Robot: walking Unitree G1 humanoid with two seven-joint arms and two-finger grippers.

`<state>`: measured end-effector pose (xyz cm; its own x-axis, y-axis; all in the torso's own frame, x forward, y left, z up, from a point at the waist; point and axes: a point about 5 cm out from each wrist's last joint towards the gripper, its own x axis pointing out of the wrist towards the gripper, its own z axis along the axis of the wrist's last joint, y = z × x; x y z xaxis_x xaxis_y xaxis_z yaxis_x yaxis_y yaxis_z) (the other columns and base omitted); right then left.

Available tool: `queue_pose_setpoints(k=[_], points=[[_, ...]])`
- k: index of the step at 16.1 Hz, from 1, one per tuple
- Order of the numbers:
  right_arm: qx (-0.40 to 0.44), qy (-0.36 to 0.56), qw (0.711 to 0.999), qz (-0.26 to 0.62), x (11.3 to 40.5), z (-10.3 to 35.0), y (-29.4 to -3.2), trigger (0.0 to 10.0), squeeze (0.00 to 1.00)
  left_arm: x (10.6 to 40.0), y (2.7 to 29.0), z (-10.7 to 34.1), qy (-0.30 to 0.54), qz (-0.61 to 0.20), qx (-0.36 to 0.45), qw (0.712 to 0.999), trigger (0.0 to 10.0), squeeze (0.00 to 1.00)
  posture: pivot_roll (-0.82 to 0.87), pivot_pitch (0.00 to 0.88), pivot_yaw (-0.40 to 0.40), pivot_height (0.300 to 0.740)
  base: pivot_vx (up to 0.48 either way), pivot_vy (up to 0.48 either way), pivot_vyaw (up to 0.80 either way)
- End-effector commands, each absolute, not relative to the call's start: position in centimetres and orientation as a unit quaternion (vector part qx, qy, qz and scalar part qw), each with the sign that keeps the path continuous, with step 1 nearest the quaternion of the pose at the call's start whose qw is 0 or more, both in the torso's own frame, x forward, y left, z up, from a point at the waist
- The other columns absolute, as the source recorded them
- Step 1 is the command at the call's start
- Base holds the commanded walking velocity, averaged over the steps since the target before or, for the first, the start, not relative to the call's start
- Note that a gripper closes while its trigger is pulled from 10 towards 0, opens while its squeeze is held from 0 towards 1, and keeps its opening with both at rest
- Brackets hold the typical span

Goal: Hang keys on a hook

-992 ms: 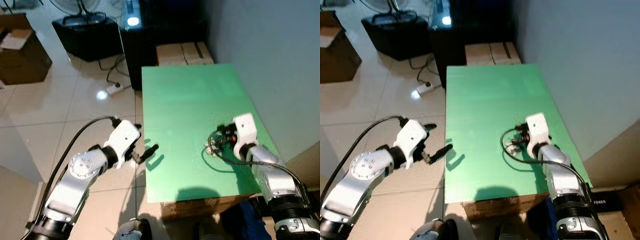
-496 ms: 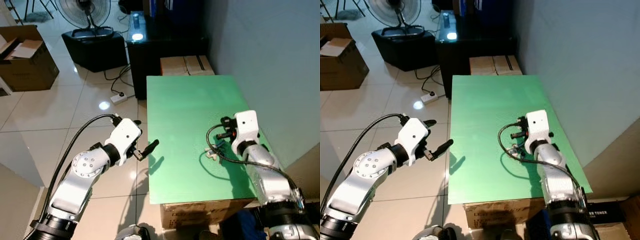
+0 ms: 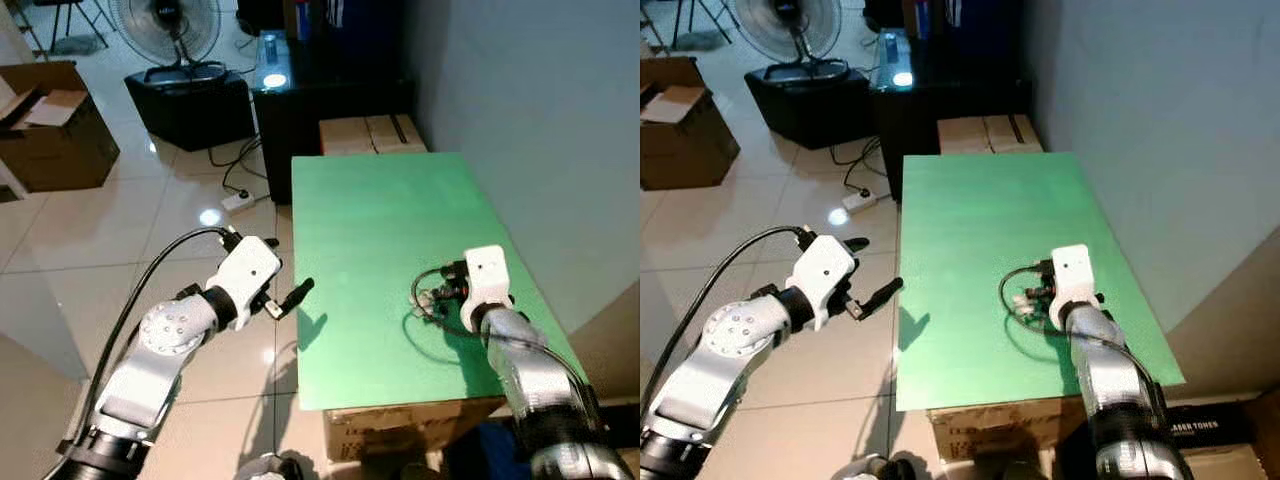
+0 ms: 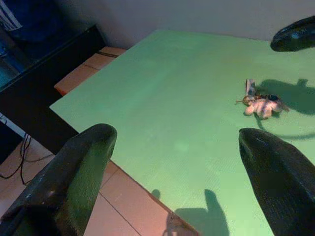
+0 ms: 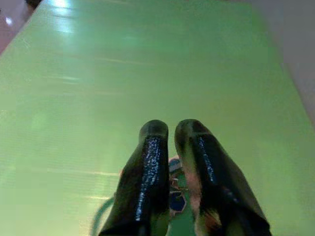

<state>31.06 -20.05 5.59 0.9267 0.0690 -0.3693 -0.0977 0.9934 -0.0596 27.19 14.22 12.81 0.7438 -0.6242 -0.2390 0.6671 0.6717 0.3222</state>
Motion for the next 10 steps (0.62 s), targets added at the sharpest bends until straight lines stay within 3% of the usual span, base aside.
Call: queue_pose_setpoints(k=[1,10], points=[[0.007,0.198,0.98,0.027,31.6,5.4,-20.6,10.0,1.0,27.0,14.4,13.6,0.045,-0.364,0.2,0.908,10.0,0.0,-0.06,0.081,0.116,0.74,0.0,0.0,0.0],[0.017,0.298,0.954,-0.013,32.4,3.8,-22.9,10.0,1.0,25.9,15.4,14.3,0.063,-0.385,0.212,0.896,10.0,0.0,0.0,0.117,0.145,0.74,0.0,0.0,0.0]])
